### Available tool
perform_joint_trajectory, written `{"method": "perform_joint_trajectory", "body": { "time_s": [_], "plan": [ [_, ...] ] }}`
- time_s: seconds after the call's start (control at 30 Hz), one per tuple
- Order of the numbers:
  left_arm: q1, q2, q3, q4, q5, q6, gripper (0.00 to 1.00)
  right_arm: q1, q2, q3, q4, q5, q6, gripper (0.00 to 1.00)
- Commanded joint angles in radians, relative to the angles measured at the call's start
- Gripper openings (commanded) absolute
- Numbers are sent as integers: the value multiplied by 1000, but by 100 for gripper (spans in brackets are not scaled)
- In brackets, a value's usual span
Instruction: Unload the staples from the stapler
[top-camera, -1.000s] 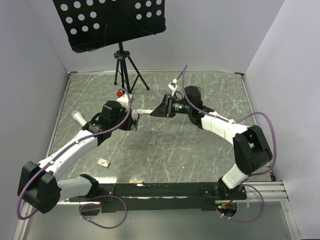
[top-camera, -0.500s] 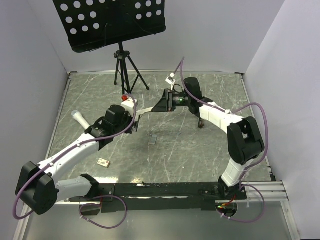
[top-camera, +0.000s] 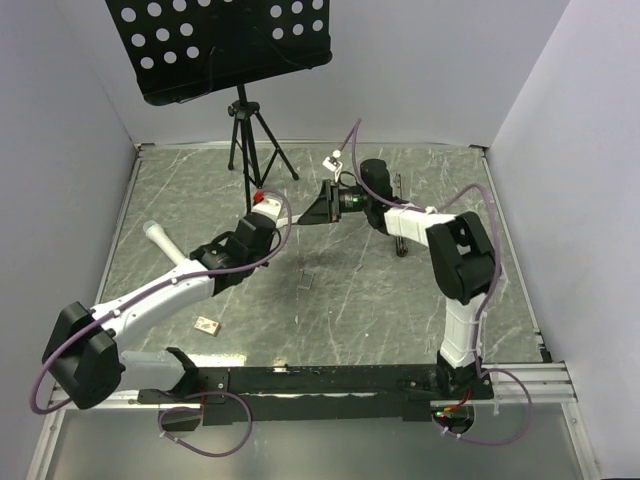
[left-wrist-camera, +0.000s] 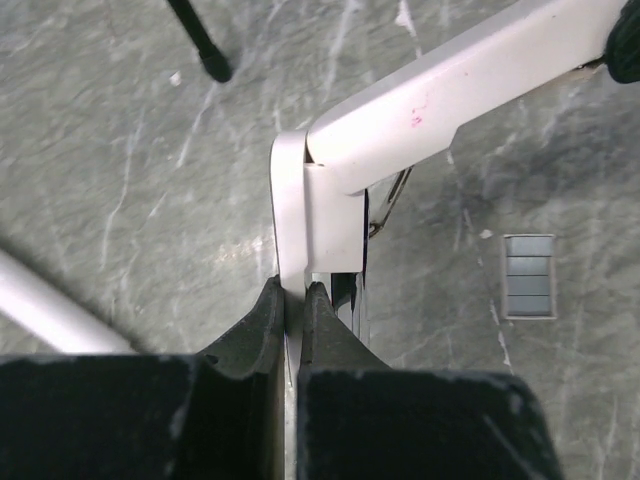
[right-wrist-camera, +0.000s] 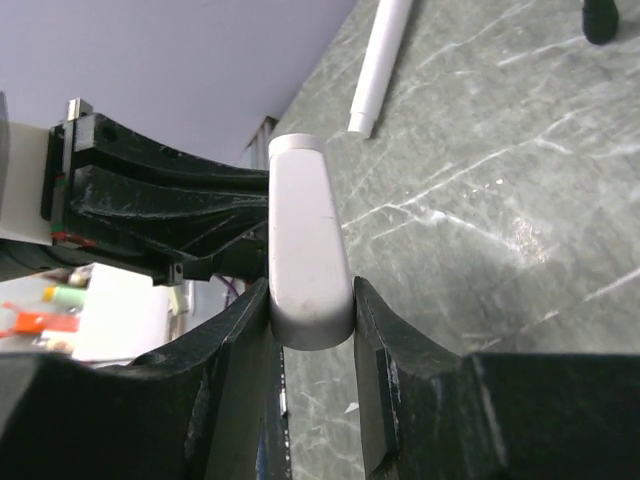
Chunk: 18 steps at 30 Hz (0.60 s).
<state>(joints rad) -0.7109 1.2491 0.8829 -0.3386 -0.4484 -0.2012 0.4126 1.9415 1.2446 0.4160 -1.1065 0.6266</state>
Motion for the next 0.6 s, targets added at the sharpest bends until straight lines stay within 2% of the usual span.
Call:
{"method": "perform_joint_trajectory", "body": {
  "time_s": [0.0, 0.2, 0.23, 0.33, 0.57],
  "plan": [
    [-82, 18, 112, -54, -113, -26, 1, -34, 129, 9, 424, 64, 129, 35],
    [-202, 126, 230, -178, -286, -53, 1, -38, 281, 68, 670, 30, 272, 33],
    [-237, 145, 249, -197, -349, -61, 1, -38, 295, 79, 678, 25, 280, 33],
    [-280, 226, 326, -283, -415, -102, 1, -38, 332, 96, 693, 27, 289, 33],
    [-286, 308, 393, -350, -438, -165, 1, -43, 384, 98, 760, 4, 304, 33]
  ]
}}
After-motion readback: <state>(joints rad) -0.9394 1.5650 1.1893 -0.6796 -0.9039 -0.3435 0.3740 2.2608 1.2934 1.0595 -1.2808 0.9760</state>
